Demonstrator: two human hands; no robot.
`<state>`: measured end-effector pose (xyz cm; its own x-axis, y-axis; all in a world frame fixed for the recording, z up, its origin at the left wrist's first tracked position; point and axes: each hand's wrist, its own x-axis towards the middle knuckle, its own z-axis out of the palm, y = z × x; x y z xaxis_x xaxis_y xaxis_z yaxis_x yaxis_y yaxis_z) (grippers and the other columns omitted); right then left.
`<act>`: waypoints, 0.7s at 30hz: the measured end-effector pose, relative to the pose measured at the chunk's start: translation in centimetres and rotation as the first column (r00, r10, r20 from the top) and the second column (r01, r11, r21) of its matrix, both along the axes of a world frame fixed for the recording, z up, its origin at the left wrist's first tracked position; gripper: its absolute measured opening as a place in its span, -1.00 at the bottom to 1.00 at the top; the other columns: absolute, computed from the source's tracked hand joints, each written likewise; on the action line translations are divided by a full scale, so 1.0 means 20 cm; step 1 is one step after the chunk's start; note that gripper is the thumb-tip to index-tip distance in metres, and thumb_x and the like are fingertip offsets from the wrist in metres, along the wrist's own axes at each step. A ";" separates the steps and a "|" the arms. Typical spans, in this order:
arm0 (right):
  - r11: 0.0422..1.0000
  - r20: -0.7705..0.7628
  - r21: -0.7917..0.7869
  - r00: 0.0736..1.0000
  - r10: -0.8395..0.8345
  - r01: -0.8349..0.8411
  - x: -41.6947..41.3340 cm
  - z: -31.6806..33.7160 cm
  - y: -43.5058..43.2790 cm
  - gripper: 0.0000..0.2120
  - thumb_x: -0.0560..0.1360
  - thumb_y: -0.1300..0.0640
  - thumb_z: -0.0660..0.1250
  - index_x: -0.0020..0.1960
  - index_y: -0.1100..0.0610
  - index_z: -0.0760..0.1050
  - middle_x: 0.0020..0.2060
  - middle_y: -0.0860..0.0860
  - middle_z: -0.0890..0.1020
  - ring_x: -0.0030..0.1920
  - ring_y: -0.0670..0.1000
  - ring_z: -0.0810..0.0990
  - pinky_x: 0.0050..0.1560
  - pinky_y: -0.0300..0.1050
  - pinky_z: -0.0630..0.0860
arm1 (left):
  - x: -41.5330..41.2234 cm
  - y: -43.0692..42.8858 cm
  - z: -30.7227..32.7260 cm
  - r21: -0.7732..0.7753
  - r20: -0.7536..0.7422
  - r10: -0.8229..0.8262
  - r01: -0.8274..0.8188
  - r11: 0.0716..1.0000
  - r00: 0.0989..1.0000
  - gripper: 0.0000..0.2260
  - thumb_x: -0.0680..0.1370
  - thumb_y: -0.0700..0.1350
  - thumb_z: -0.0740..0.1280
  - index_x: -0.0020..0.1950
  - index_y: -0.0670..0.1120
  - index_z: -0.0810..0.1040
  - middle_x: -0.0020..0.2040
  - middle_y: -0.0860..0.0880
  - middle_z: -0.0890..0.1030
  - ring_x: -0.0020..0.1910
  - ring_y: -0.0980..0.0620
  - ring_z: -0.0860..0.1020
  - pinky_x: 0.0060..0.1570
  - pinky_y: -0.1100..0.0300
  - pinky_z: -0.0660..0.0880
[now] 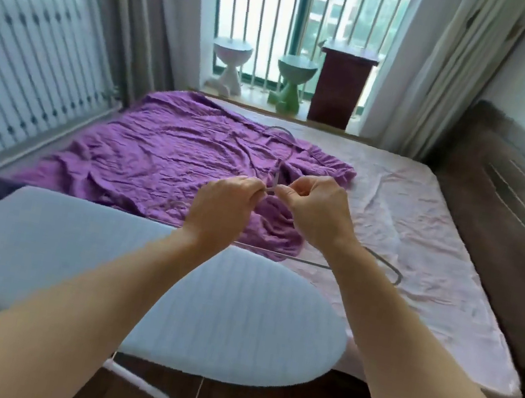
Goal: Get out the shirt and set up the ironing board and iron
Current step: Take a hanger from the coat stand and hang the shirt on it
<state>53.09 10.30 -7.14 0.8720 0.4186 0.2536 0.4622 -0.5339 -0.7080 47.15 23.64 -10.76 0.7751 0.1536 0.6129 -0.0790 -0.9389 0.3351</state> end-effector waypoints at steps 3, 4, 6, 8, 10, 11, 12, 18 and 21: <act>0.982 -0.033 -0.042 0.983 0.182 -0.183 -0.12 -0.01 0.30 -0.67 0.46 -0.04 0.39 -0.25 0.24 0.59 -0.44 0.08 0.53 -0.34 0.04 0.42 -0.28 -0.17 0.28 | -0.24 0.22 -0.02 0.002 -0.006 0.188 -0.188 0.982 0.982 -0.78 0.51 -0.08 0.22 -0.03 -0.16 0.61 -0.12 -0.16 0.69 -0.18 -0.20 0.64 -0.25 -0.02 0.56; 0.966 -0.036 -0.060 0.967 0.251 -0.253 -0.17 -0.01 0.39 -0.66 0.46 -0.03 0.38 -0.30 0.23 0.55 -0.49 0.06 0.46 -0.34 0.05 0.39 -0.29 -0.18 0.24 | -0.32 0.29 -0.03 0.008 -0.004 0.258 -0.258 0.966 0.966 -0.79 0.51 -0.10 0.24 -0.03 -0.15 0.62 -0.12 -0.15 0.69 -0.18 -0.19 0.65 -0.25 0.00 0.56; 0.916 -0.024 -0.098 0.921 0.389 -0.390 -0.29 -0.01 0.57 -0.64 0.46 -0.01 0.37 -0.38 0.22 0.46 -0.52 0.08 0.36 -0.34 0.09 0.34 -0.34 -0.14 0.13 | -0.52 0.41 -0.04 0.002 0.003 0.402 -0.402 0.916 0.916 -0.78 0.50 -0.08 0.24 -0.03 -0.14 0.62 -0.14 -0.15 0.70 -0.21 -0.20 0.65 -0.28 0.00 0.57; 0.879 -0.025 -0.085 0.883 0.470 -0.470 -0.40 -0.01 0.72 -0.65 0.45 0.00 0.37 -0.39 0.21 0.46 -0.49 0.12 0.38 -0.33 0.11 0.34 -0.31 -0.08 0.18 | -0.69 0.49 -0.03 0.010 -0.054 0.484 -0.484 0.875 0.873 -0.73 0.50 -0.04 0.20 -0.02 -0.14 0.62 -0.13 -0.16 0.69 -0.19 -0.21 0.64 -0.26 -0.05 0.57; 0.815 -0.059 -0.067 0.818 0.573 -0.576 -0.56 -0.02 0.87 -0.69 0.45 0.00 0.36 -0.37 0.16 0.49 -0.44 0.12 0.46 -0.33 0.10 0.40 -0.30 -0.09 0.30 | -0.89 0.58 -0.02 0.016 -0.051 0.580 -0.580 0.814 0.813 -0.73 0.50 -0.05 0.20 0.01 -0.15 0.63 -0.12 -0.19 0.69 -0.17 -0.22 0.64 -0.21 -0.06 0.57; 0.769 -0.075 -0.081 0.774 0.629 -0.634 -0.66 -0.02 0.97 -0.71 0.46 0.02 0.36 -0.36 0.15 0.50 -0.42 0.11 0.48 -0.32 0.09 0.42 -0.29 -0.11 0.34 | -1.01 0.64 -0.02 0.011 -0.038 0.633 -0.634 0.774 0.773 -0.74 0.50 -0.07 0.22 0.02 -0.15 0.63 -0.10 -0.18 0.69 -0.14 -0.21 0.64 -0.18 -0.05 0.58; 0.736 -0.089 -0.091 0.741 0.665 -0.671 -0.74 -0.01 1.04 -0.73 0.47 0.04 0.35 -0.35 0.15 0.51 -0.42 0.09 0.48 -0.31 0.08 0.42 -0.29 -0.12 0.35 | -1.11 0.70 -0.02 0.004 -0.035 0.667 -0.668 0.745 0.744 -0.75 0.52 -0.07 0.22 0.04 -0.15 0.63 -0.07 -0.17 0.69 -0.11 -0.20 0.64 -0.14 -0.05 0.57; 0.570 -0.072 -0.136 0.581 0.810 -0.811 -1.25 -0.01 1.58 -0.55 0.49 0.06 0.34 -0.53 0.05 0.31 -0.55 -0.05 0.34 -0.48 -0.10 0.30 -0.45 -0.16 0.26 | -1.68 1.11 -0.06 -0.006 -0.084 0.809 -0.812 0.583 0.582 -0.80 0.59 -0.09 0.21 0.03 -0.13 0.60 -0.05 -0.11 0.67 -0.07 -0.13 0.61 -0.14 -0.06 0.53; 0.541 -0.069 -0.145 0.554 0.830 -0.829 -1.50 -0.05 1.90 -0.65 0.50 0.04 0.33 -0.43 0.08 0.40 -0.53 -0.07 0.38 -0.40 -0.02 0.39 -0.47 -0.23 0.25 | -1.94 1.39 -0.06 0.013 -0.125 0.832 -0.838 0.546 0.540 -0.79 0.60 -0.11 0.19 0.05 -0.15 0.59 -0.06 -0.13 0.66 -0.08 -0.14 0.59 -0.14 -0.06 0.51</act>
